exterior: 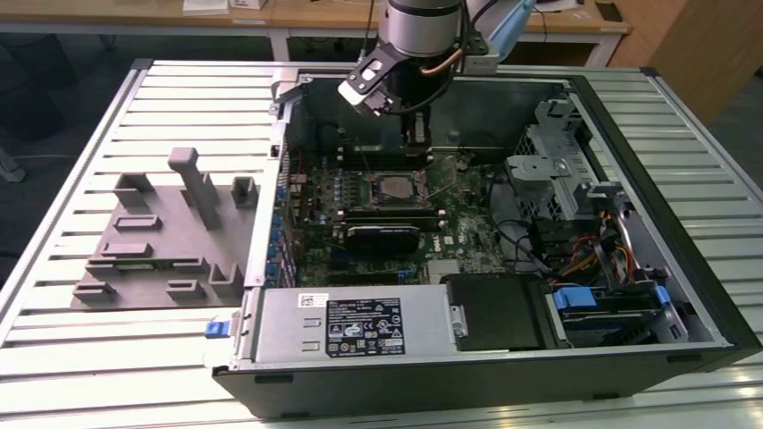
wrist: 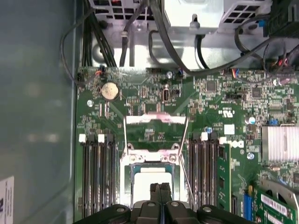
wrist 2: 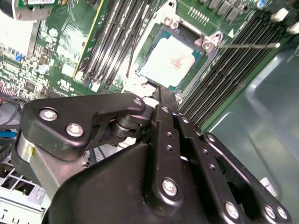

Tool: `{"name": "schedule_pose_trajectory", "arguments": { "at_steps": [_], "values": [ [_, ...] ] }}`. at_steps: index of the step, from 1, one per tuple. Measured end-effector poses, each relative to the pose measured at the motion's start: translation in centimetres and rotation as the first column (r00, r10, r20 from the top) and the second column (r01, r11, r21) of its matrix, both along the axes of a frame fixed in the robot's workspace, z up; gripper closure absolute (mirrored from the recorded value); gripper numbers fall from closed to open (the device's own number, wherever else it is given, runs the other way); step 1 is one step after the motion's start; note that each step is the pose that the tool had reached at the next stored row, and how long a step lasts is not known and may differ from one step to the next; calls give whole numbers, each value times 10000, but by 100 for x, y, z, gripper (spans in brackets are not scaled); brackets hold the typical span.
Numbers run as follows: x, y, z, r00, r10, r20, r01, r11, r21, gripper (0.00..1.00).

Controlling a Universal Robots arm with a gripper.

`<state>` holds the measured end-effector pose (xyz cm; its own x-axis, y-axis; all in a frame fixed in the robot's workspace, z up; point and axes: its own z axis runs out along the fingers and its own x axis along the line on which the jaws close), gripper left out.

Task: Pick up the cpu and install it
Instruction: 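Close the cpu cover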

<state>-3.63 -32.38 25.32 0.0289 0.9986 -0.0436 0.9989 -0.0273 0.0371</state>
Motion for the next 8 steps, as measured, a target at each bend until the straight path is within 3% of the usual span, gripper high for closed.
{"name": "schedule_pose_trajectory", "arguments": {
  "at_steps": [8],
  "values": [
    [134,1,0,10000,0,0,0,10000,0,89]
  ]
}}
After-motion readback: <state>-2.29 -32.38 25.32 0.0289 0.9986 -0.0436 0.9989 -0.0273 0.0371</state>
